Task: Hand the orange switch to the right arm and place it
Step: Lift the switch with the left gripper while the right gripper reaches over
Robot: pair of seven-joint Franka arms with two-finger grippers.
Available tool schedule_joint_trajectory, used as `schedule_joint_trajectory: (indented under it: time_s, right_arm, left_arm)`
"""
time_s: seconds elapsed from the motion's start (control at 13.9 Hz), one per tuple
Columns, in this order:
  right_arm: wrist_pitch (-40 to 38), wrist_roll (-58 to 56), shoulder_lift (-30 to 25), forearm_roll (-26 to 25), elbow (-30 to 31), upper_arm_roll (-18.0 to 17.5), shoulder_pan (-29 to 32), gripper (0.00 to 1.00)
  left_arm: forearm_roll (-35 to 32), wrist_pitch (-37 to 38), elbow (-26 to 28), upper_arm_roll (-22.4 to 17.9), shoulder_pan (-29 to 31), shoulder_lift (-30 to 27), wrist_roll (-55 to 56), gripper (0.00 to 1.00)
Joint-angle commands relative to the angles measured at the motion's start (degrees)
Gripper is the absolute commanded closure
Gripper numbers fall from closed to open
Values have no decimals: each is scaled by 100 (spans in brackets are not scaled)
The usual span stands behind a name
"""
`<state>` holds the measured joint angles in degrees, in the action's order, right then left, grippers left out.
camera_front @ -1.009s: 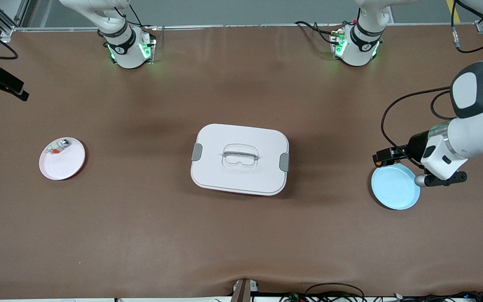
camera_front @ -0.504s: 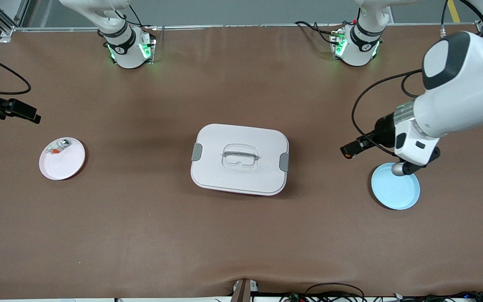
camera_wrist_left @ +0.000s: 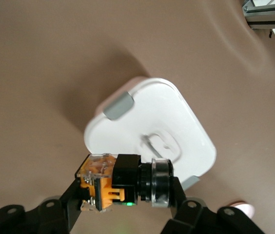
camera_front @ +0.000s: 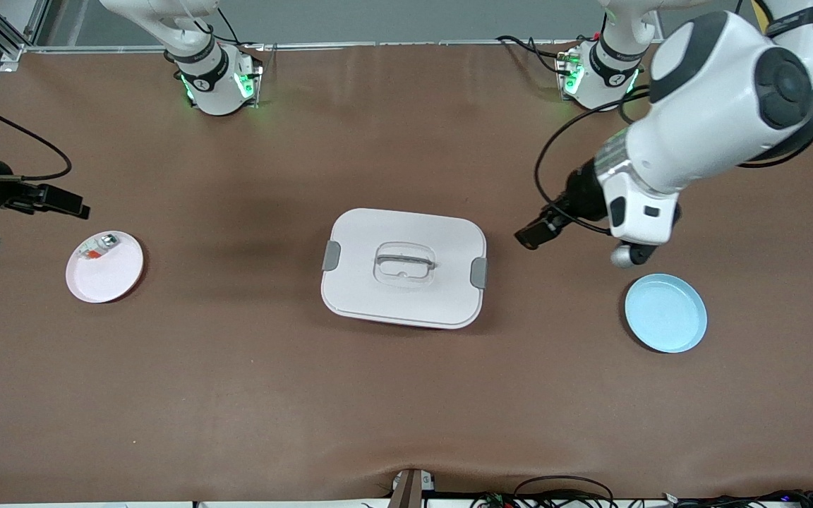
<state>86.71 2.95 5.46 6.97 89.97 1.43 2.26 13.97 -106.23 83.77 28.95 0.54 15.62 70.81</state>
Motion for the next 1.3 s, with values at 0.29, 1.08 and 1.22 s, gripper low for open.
schedule_joint_trajectory:
  time_s: [0.29,1.08,1.22]
  right_arm:
    - [599,39,-992,2507,1292,-29,20,0]
    - [3008,-812,-1539,5031,2719,-55,-1692,0]
    - [3482,-822,-1530,5138,2771,-56,-2052,0]
  left_arm:
    - [53,-1013,-168,23,-634,293,2076,70]
    - [-8,-2252,-590,-29,-1416,828,3588,70]
    - [-34,-2551,-581,-38,-1539,881,3615,70]
